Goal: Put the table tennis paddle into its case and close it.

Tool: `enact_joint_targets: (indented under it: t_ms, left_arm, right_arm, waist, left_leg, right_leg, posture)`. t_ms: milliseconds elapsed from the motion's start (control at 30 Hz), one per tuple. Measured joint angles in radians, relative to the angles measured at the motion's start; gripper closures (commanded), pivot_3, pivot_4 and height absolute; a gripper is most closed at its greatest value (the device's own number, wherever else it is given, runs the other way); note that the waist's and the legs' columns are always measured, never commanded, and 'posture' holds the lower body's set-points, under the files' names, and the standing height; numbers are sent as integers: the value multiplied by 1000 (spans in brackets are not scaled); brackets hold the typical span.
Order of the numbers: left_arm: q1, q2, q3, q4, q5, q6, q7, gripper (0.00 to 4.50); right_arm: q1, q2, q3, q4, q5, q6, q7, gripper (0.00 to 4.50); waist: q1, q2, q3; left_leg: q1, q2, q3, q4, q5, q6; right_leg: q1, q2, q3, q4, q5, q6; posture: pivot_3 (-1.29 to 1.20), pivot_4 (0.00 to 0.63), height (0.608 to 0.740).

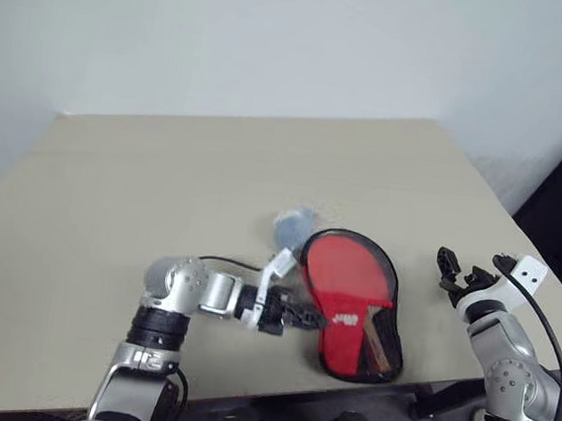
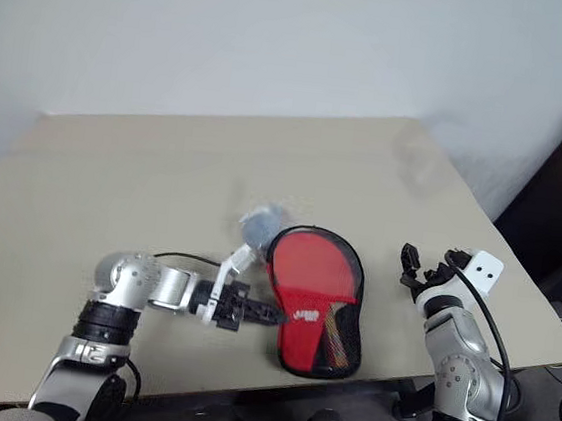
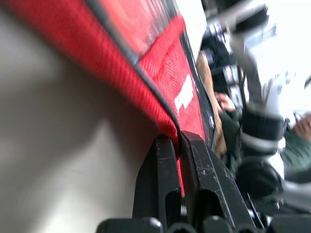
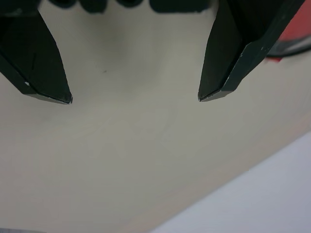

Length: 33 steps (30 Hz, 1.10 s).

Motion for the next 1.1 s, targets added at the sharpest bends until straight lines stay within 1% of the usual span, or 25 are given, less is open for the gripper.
enact_joint_targets:
  t_ms: [100, 267, 533, 733, 900, 1000, 1100]
  left_arm:
    - [-1, -8, -40, -5, -11, 0, 0, 4474]
    - [-2, 11, -90, -5, -47, 0, 2, 4474]
    - [20, 20, -85, -64, -59, 0, 6, 4474]
    - [26, 23, -83, -67, -56, -6, 11, 4474]
    - [17, 110, -76, -80, -45, -75, 1, 4474]
    - [39, 111, -68, -122, -53, -77, 0, 3757]
    - [58, 83, -65, -127, -65, -55, 1, 2764]
  right_arm:
    - [0, -1, 1, 0, 0, 12, 0, 0]
    - [0, -5, 1, 0, 1, 40, 0, 0]
    - [35, -19, -4, -26, 2, 71, 0, 0]
    - [28, -31, -1, -26, 3, 88, 8, 0]
    - [11, -44, -2, -25, 30, 95, 64, 0]
    - [-4, -44, -2, -13, 31, 95, 72, 0]
    - [-12, -44, -1, -1, 28, 94, 72, 0]
  waist:
    - [-1, 0, 0]
    - [-3, 0, 0]
    - [-2, 0, 0]
    - [-2, 0, 0]
    - [-3, 0, 0]
    - [-2, 0, 0]
    - [0, 0, 0]
  left_leg:
    - [1, 0, 0, 0, 0, 0]
    - [0, 0, 0, 0, 0, 0]
    - [0, 0, 1, 0, 0, 0]
    - [0, 0, 0, 0, 0, 0]
    - [0, 0, 1, 0, 0, 0]
    - [0, 0, 1, 0, 0, 0]
    - [0, 0, 0, 0, 0, 0]
  right_leg:
    - [0, 0, 0, 0, 0, 0]
    - [-1, 0, 0, 0, 0, 0]
    - [0, 0, 0, 0, 0, 0]
    - [-1, 0, 0, 0, 0, 0]
    - [-1, 0, 0, 0, 0, 0]
    - [0, 0, 0, -1, 0, 0]
    - [0, 0, 0, 0, 0, 0]
  posture:
    - [0, 0, 740]
    - [0, 0, 740]
    - [0, 0, 740]
    - [0, 0, 740]
    - [0, 0, 740]
    - [0, 0, 740]
    - [0, 0, 740]
